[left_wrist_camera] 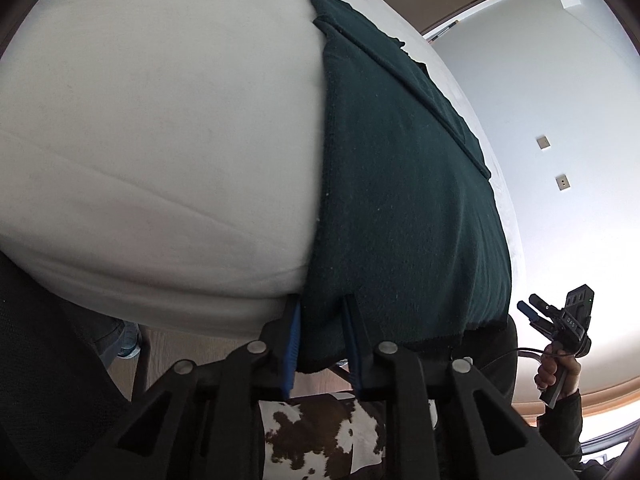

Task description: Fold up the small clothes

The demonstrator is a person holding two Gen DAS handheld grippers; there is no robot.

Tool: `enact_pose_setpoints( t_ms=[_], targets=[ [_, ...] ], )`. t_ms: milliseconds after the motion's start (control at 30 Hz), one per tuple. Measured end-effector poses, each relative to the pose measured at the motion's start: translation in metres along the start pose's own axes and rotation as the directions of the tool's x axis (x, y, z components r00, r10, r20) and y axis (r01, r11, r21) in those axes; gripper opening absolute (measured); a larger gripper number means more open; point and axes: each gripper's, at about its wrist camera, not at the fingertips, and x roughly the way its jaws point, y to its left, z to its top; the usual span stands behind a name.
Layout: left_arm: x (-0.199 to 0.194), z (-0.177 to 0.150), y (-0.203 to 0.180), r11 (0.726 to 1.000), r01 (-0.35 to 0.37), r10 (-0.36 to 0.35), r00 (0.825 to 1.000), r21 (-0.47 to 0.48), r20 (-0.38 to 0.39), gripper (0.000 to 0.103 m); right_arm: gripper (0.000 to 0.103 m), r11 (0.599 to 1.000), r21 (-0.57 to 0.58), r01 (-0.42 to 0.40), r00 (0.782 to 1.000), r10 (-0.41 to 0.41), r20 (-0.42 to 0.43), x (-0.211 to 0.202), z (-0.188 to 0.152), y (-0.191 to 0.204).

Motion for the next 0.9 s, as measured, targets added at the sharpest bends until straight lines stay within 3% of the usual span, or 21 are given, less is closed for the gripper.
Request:
enact_pose_setpoints(
  t_ms=[167, 500, 633, 767, 900],
  targets=[
    [0.001, -0.001, -0.005, 1.000, -0.012, 0.013, 1.000, 0.026, -0.005, 0.010, 0.061, 0.998, 0.057, 0.031, 0.997, -0.027, -0.071, 0.011, -0.007, -0.020],
    [-0.003, -0.003, -0.010, 0.998, -0.030, 0.030, 1.000, 0.057, -0.004, 0.007, 0.055, 0.996, 0.009, 0.084, 0.977, -0.081, -0.196, 0.046, -0.004, -0.020],
    [-0.004, -0.003, -0.013, 0.997, -0.036, 0.036, 0.999, 0.066, 0.002, 0.007, 0.031, 0.992, -0.039, 0.118, 0.958, -0.124, -0.259, 0.053, 0.000, -0.021],
    [-0.007, -0.002, -0.015, 0.996, -0.039, 0.039, 0.999, 0.082, 0.003, 0.006, 0.011, 0.994, -0.037, 0.106, 0.955, -0.112, -0.273, 0.050, -0.002, -0.025],
    [-0.012, -0.001, -0.020, 0.995, -0.041, 0.040, 0.999, 0.096, 0.013, 0.006, 0.007, 0.999, 0.018, 0.049, 0.975, -0.044, -0.219, 0.038, -0.002, -0.029]
  ],
)
